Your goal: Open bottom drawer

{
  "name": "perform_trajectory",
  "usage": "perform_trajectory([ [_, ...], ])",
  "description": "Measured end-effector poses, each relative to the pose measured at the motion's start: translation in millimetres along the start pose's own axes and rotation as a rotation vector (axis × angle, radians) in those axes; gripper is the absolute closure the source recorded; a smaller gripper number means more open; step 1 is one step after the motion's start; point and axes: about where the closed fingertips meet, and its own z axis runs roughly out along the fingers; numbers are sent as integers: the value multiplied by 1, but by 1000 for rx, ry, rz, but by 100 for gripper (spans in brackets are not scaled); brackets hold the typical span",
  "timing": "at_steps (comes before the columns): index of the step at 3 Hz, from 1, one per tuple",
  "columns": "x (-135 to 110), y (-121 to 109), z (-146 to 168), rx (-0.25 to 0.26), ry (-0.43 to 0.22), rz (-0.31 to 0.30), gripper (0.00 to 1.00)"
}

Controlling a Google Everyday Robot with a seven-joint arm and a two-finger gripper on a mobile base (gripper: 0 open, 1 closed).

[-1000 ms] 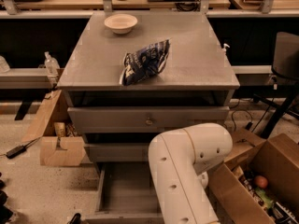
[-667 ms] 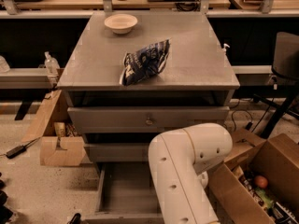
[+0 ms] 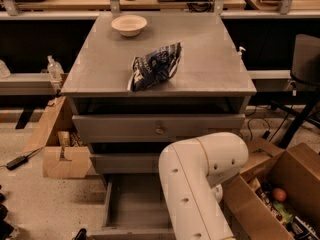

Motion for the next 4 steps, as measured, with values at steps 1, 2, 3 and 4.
perform_trajectory([
  [1,0,1,1,-2,0,0,72],
  [2,5,-27,-28,86,58,-15,100],
  [3,11,-56,-47,148,55,-16,100],
  [4,13,-49,-42,132,50,-7,100],
])
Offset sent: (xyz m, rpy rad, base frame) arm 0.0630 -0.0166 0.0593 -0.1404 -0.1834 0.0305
